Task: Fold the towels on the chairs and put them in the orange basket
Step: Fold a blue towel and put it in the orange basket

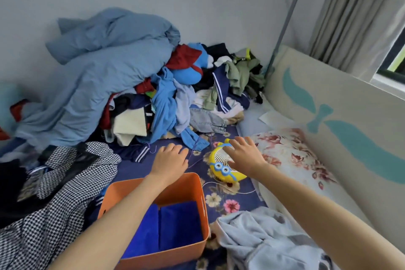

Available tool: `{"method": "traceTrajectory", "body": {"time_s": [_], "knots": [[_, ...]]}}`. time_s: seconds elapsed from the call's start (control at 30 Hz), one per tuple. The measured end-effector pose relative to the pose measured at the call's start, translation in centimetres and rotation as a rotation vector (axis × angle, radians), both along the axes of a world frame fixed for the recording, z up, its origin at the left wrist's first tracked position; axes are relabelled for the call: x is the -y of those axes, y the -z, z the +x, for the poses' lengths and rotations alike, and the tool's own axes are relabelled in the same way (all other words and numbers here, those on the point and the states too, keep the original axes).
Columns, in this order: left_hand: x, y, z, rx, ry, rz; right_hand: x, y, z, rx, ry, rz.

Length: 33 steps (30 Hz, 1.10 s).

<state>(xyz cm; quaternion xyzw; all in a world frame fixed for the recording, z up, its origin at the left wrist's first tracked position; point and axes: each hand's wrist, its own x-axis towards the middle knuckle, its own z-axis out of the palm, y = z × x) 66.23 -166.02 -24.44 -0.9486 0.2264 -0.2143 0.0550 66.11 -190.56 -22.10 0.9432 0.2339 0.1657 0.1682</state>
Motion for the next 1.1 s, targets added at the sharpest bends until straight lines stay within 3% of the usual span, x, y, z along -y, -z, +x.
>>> {"method": "traceTrajectory", "body": {"time_s": [0.2, 0.43, 0.73, 1.1], "knots": [[1.1, -0.9, -6.4, 0.089, -0.195, 0.003, 1.5, -0.3, -2.0, 0.073, -0.222, 0.066], [0.0, -0.2, -20.0, 0.04, -0.573, -0.027, -0.7, 0.4, -6.8, 0.075, -0.537, 0.094], [-5.6, -1.7, -39.5, 0.041, -1.041, -0.024, -15.0, -0.5, -17.1, 0.027, -0.998, 0.135], [-9.7, -0.2, -71.9, 0.065, -1.813, -0.256, -35.0, -0.8, -42.1, 0.011, -1.52, 0.031]]}}
